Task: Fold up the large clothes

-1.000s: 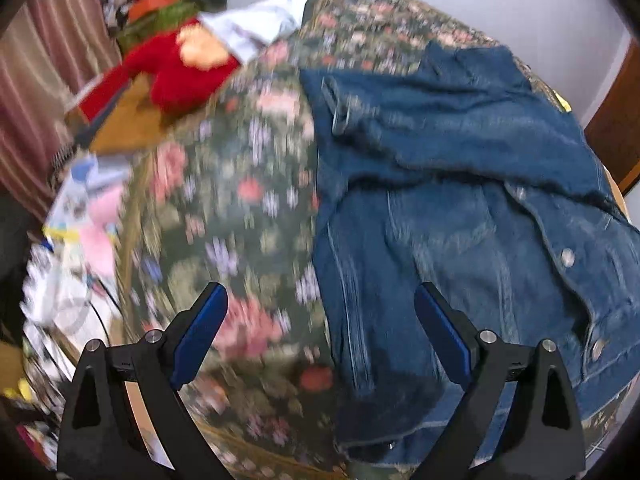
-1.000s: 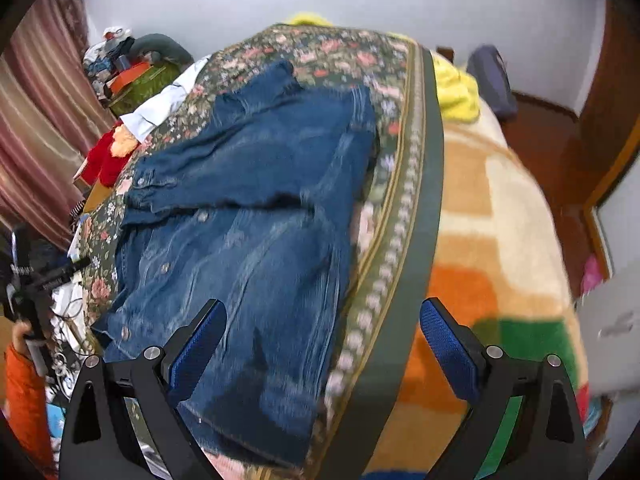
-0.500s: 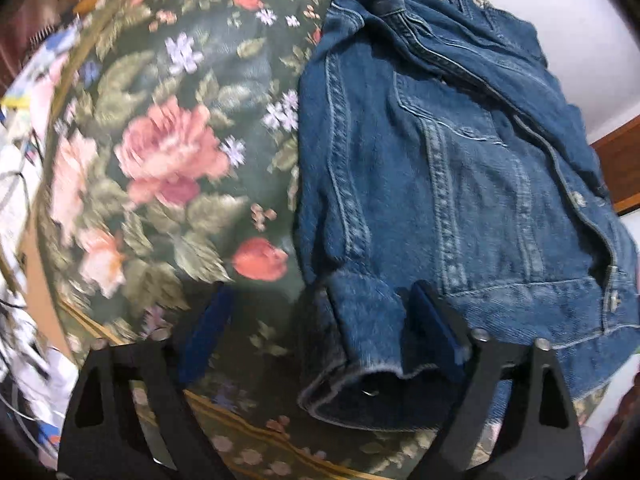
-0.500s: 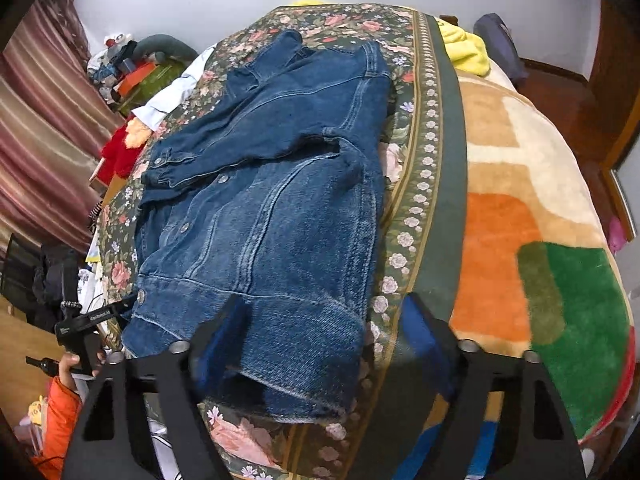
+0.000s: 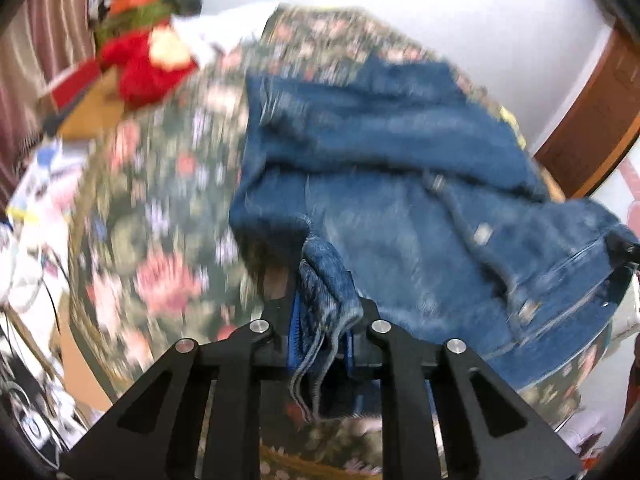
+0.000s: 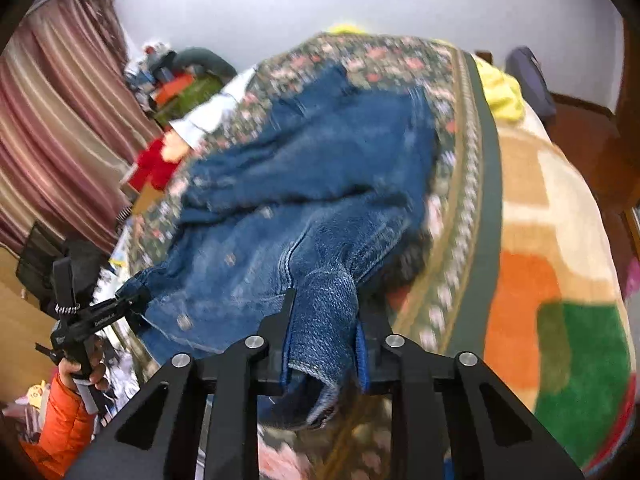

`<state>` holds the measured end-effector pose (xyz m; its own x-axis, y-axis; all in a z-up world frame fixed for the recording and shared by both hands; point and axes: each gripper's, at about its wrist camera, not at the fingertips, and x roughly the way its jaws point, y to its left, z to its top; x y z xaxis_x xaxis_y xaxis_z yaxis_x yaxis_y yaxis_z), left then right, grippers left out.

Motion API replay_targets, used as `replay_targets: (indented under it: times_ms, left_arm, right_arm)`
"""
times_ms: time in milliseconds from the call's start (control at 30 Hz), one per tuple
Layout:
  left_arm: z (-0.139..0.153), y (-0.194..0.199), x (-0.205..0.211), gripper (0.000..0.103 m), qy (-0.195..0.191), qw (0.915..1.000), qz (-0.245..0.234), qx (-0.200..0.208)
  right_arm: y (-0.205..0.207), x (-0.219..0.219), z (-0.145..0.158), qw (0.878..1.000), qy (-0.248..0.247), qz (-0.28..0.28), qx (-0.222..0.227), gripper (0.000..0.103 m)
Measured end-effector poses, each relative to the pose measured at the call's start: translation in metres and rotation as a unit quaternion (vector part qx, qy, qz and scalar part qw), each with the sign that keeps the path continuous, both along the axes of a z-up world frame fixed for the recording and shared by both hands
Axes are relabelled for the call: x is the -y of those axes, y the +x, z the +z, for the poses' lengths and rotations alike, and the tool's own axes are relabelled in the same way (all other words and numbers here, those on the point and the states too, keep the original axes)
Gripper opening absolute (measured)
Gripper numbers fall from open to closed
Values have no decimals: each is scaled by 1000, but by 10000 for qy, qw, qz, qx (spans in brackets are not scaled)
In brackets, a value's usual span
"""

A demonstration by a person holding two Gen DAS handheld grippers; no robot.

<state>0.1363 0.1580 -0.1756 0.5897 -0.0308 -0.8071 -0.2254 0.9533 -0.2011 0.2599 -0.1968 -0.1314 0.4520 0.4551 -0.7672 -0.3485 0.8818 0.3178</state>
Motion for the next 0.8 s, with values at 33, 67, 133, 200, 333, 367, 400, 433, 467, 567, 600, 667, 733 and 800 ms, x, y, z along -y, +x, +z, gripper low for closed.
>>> replay_targets:
  times_ms: [33,67,133,200,333,367,400,433,467,567,600,667,733,800]
  left_arm:
    - [12,3,-2,15,36,9999,-16,135]
    - [28,11,-2,15,101,9994,-23,332]
    - [51,27,-8,14,73,9981,-11,614]
    - [72,52,-21,14,-48,9965,31,833]
    - [95,116,-41,14,111,9941,200,1064]
    - [98,123,-44,14,82,9938,222,1082]
    - [99,144,-52,14,-10,9938,312,1066]
    - [99,155,-57,14,-50,9938,388,1042]
    - [97,171,-63,14,-94,9937,479,1007]
    - [81,217,-78,14,-34,9940,721,823]
    - [70,234,-82,14,6,9943,793,714]
    - [49,261,-85,14,119,9946,914,478]
    - [20,285,-94,15,212,9946,996,190]
    - [-14,307,-104,16,125,9937,1102,-178]
  right_arm:
    - [7,-3,6,10000,64,27,56,18]
    - [12,-5,9,9999,92,47,109,16]
    - [26,-11,18,9995,116,54,273,16]
    - [41,-15,27,9990,185,11,398,15]
    - [81,-14,47,9965,443,-327,634,15]
    - [93,-12,51,9955,506,-448,657,15]
    - [106,-11,54,9947,544,-558,674,15]
    - [124,-10,56,9935,558,-706,692,15]
    - [138,-10,57,9928,551,-795,701,15]
    - [187,-15,51,9921,486,-976,627,15]
    - [203,-19,46,9924,445,-990,571,15]
    - [234,-29,35,9933,287,-1006,494,15]
    - [262,-38,18,9942,111,-995,392,15]
    - [283,-45,1,9952,-19,-940,266,15]
